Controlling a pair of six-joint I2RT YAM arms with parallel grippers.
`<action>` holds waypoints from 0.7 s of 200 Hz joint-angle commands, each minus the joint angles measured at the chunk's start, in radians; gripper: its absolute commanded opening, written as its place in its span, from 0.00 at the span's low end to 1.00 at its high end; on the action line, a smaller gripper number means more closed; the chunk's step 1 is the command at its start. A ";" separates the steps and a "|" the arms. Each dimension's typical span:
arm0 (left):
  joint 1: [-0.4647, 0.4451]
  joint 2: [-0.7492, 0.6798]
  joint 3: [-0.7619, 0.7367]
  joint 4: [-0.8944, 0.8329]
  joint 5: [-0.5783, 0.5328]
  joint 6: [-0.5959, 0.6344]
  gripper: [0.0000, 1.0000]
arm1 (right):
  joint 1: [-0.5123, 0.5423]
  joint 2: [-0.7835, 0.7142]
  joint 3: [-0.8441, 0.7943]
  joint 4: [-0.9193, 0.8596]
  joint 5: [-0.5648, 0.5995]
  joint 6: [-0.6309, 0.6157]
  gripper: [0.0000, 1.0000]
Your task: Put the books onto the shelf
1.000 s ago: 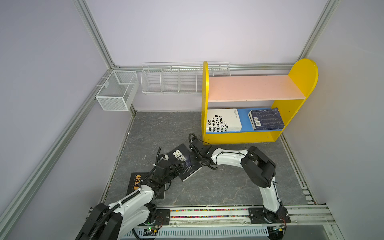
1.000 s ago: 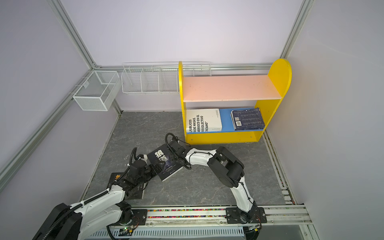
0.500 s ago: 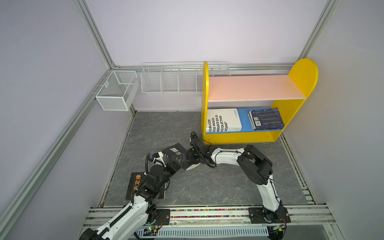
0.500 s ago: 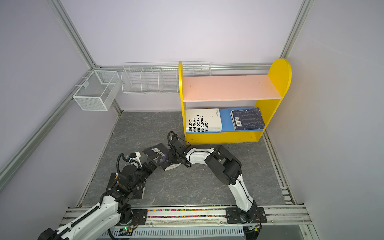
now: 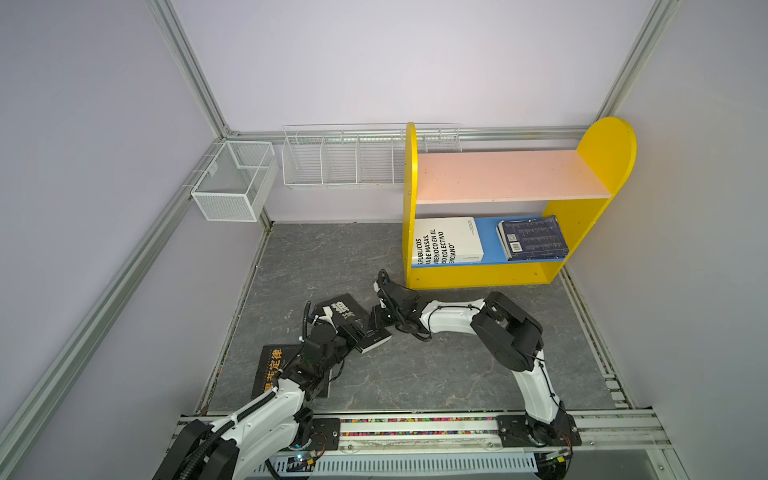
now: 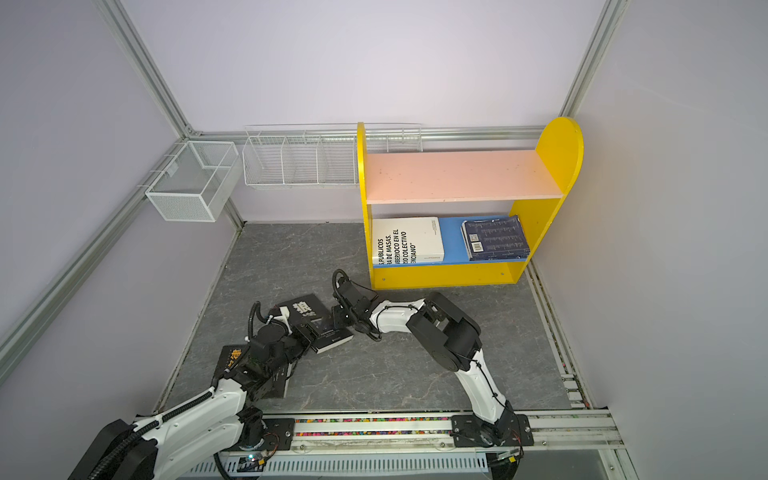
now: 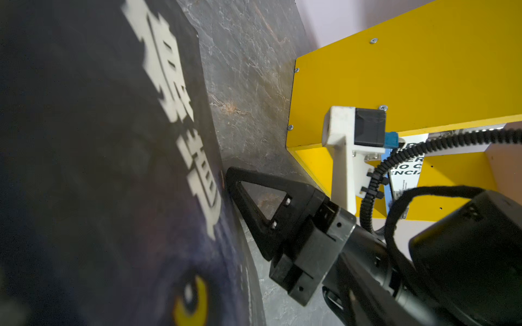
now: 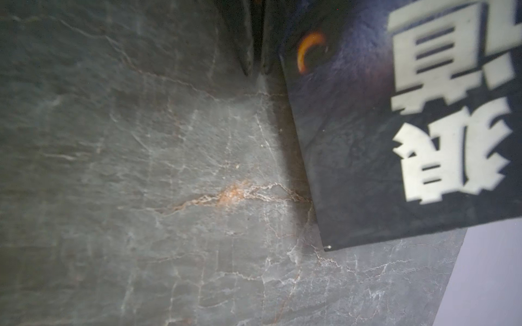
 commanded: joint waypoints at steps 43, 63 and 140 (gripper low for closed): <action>-0.004 -0.081 0.146 -0.220 0.004 0.043 0.92 | 0.017 0.106 -0.074 -0.250 -0.085 0.015 0.12; -0.003 -0.097 0.153 -0.275 0.004 0.038 0.89 | 0.013 0.109 -0.073 -0.250 -0.084 0.013 0.12; 0.000 -0.121 0.223 -0.533 -0.002 -0.003 0.55 | 0.010 0.111 -0.070 -0.261 -0.074 0.007 0.12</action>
